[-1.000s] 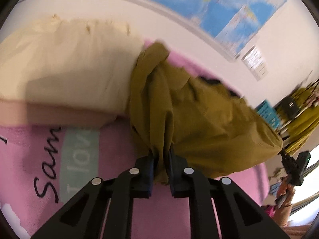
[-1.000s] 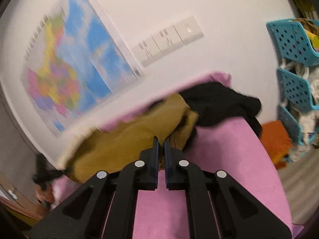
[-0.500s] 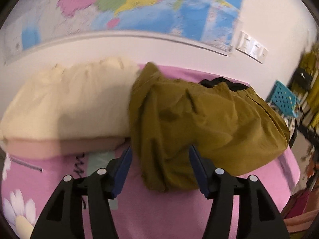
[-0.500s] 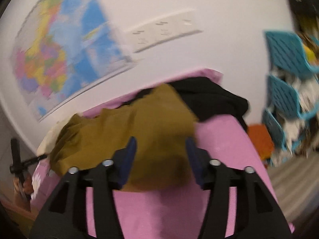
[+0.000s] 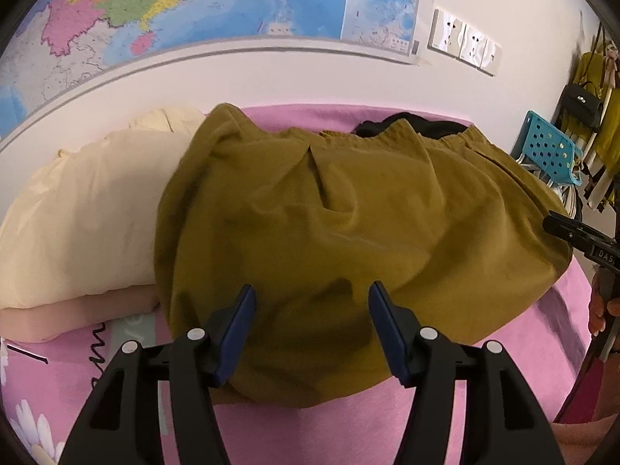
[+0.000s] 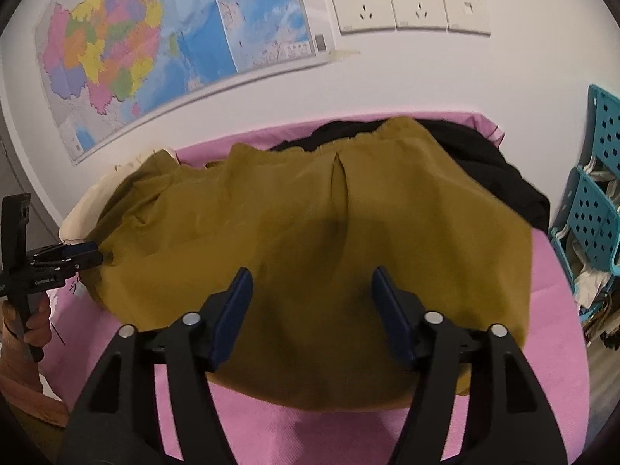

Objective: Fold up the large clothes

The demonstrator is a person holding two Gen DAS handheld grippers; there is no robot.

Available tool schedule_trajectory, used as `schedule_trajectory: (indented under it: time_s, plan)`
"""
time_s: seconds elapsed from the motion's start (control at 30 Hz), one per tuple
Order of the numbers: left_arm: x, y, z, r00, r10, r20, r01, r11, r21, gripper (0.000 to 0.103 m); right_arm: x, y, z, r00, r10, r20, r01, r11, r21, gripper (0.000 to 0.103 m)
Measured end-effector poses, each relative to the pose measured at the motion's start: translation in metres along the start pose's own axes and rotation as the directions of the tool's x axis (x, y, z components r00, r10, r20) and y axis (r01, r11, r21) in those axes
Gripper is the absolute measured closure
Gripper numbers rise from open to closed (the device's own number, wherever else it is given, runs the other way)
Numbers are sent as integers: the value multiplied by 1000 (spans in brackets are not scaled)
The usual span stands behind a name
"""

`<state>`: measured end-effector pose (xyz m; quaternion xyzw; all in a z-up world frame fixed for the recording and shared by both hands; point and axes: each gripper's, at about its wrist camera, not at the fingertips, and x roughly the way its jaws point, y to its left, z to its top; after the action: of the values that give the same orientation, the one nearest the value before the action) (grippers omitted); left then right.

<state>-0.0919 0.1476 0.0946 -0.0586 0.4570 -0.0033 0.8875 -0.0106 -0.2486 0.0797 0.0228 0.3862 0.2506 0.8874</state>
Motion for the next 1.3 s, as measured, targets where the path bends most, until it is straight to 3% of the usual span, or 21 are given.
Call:
schedule_trajectory:
  time_s: [0.07, 0.13, 0.2, 0.27, 0.37, 0.47, 0.67, 0.73, 0.77, 0.8, 0.83, 1.0, 1.07, 1.1, 1.13, 1.2, 1.3]
  plan:
    - [3, -1, 2, 1000, 2, -4, -2, 1000, 5, 45, 6, -1, 0, 1000, -14, -9, 14, 1000, 1, 40]
    - [7, 0, 3, 1000, 9, -4, -9, 1000, 8, 45, 13, -1, 2, 999, -29, -20, 29, 1000, -5, 49]
    - [13, 1, 5, 1000, 21, -9, -21, 1000, 8, 45, 22, -3, 4, 999, -34, -32, 34, 999, 1, 66]
    - [18, 0, 7, 999, 47, -9, -47, 999, 21, 47, 29, -8, 8, 999, -20, -42, 21, 999, 26, 73]
    - [28, 0, 12, 997, 79, -11, -78, 996, 37, 55, 29, -8, 23, 1000, 11, -13, -10, 999, 32, 100]
    - [38, 5, 22, 995, 104, -10, -103, 994, 40, 59, 27, -10, 37, 1000, 14, 21, -15, 999, 39, 100]
    - [56, 14, 33, 992, 122, -31, -121, 992, 21, 61, 54, -14, 34, 997, -10, -70, 12, 999, 40, 97]
    - [52, 14, 37, 995, 98, -29, -97, 995, 22, 54, 45, -13, 36, 998, -15, -55, 18, 999, 44, 83]
    - [50, 15, 39, 998, 63, -28, -62, 998, 17, 50, 39, -11, 38, 999, -14, -36, 15, 999, 41, 67]
    - [47, 16, 41, 999, 39, -22, -38, 999, 16, 39, 35, -9, 39, 1000, -10, -20, 10, 999, 35, 60]
    - [45, 15, 43, 1000, 14, -15, -14, 1000, 24, 33, 31, -5, 41, 1000, -7, -5, 7, 1000, 21, 59]
    - [57, -2, 60, 999, -37, -30, 39, 995, 93, 33, 38, 20, 47, 1000, 20, -3, -20, 998, -54, 57]
    - [71, -9, 64, 997, -43, -66, 50, 992, 113, 45, 49, 29, 46, 999, 19, -26, -21, 997, -78, 55]
    - [81, -15, 66, 996, -21, -85, 33, 989, 142, 67, 55, 31, 46, 999, 30, -37, -33, 996, -79, 54]
    - [88, -18, 66, 996, 12, -90, 3, 988, 157, 81, 58, 33, 46, 998, 37, -45, -41, 996, -80, 54]
    - [96, -19, 69, 996, 4, -91, 10, 988, 151, 100, 65, 37, 45, 998, 41, -57, -46, 995, -85, 54]
    - [93, -15, 83, 999, 0, -52, 6, 994, 110, 101, 69, 37, 44, 997, 50, -61, -54, 995, -78, 54]
